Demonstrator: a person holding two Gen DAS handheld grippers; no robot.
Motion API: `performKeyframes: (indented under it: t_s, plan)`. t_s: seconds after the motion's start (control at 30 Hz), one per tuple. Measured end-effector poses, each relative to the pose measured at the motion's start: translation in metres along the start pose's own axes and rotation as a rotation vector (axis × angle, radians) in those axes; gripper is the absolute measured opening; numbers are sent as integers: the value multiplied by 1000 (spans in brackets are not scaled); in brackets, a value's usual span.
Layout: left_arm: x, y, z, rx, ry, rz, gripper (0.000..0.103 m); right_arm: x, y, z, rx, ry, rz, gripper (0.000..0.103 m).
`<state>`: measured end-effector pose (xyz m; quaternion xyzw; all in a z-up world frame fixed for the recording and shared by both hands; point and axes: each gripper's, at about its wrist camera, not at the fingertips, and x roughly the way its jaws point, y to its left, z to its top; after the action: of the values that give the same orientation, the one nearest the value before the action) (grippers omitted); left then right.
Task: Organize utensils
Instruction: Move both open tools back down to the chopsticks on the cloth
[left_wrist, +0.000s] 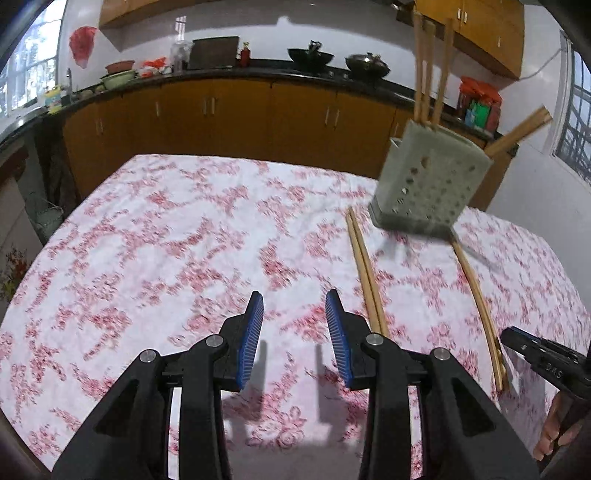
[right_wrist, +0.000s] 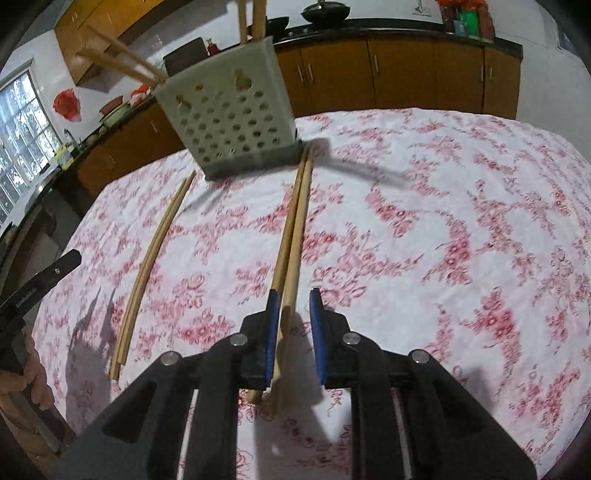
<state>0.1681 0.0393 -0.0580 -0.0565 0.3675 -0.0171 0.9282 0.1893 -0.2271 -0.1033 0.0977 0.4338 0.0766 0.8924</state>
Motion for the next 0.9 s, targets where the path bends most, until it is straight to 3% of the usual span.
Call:
performKeyframes:
  t_s: [0.17,0.27,0.57,0.9]
  plan:
    - [7,-14,-7,31,29,-37,36,6,0,-1,-26,9,-34,9]
    - [11,-22,-11,44,51,-70,34,5,-4,1,-13,-7,-78,9]
    - [25,-44,-24,91,119,-129,22,3,-21,3,34,-18,-99,9]
    - [32,-50,-32,132,150,-106,18,3,-21,4,25,-20,-110,9]
